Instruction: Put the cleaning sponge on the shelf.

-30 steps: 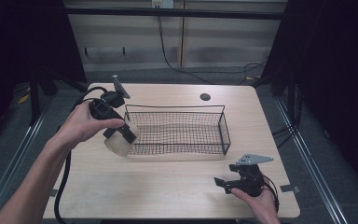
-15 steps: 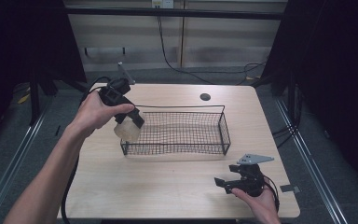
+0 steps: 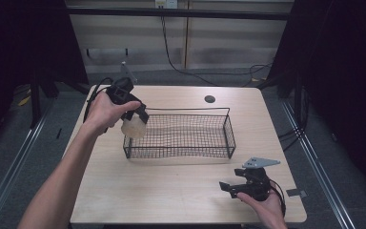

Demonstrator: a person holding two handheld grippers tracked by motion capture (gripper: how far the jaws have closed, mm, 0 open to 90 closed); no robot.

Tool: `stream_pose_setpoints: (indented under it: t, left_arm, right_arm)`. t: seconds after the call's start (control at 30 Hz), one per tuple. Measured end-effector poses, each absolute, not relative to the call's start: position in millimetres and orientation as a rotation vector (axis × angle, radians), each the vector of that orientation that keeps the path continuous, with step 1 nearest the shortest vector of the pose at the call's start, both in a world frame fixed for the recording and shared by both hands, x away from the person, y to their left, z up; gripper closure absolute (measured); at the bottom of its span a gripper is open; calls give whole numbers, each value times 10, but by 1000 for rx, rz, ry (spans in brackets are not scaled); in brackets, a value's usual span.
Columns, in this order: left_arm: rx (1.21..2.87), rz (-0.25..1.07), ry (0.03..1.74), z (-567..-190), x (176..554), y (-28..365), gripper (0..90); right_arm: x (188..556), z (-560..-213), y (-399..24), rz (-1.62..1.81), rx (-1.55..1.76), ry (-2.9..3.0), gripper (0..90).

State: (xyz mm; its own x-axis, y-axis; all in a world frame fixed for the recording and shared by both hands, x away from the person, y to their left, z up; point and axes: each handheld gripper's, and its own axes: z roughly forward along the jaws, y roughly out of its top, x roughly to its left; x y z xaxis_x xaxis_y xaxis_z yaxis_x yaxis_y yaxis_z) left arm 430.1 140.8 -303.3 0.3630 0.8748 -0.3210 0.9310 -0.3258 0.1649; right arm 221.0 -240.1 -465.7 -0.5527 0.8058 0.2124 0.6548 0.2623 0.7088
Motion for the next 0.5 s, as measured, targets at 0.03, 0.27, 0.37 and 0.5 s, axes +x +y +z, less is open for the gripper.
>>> stream_pose_setpoints:
  t: [0.03,0.27,0.37,0.5]
  left_arm:
    - [2300,-258,1603,-3052,4313,1407,266]
    - [2295,-293,1581,-3187,4371,1386,265]
    - [2298,-274,1619,-3263,4397,1396,265]
    - [2295,-245,1645,-3340,4407,1386,265]
  right_arm:
    - [2211,-4657,-2401,1164,1372,2336,171]
    - [2211,-4659,-2400,1161,1373,2336,170]
    - [2213,-4660,-2403,1164,1378,2333,170]
    - [2214,-4661,-2401,1161,1374,2336,170]
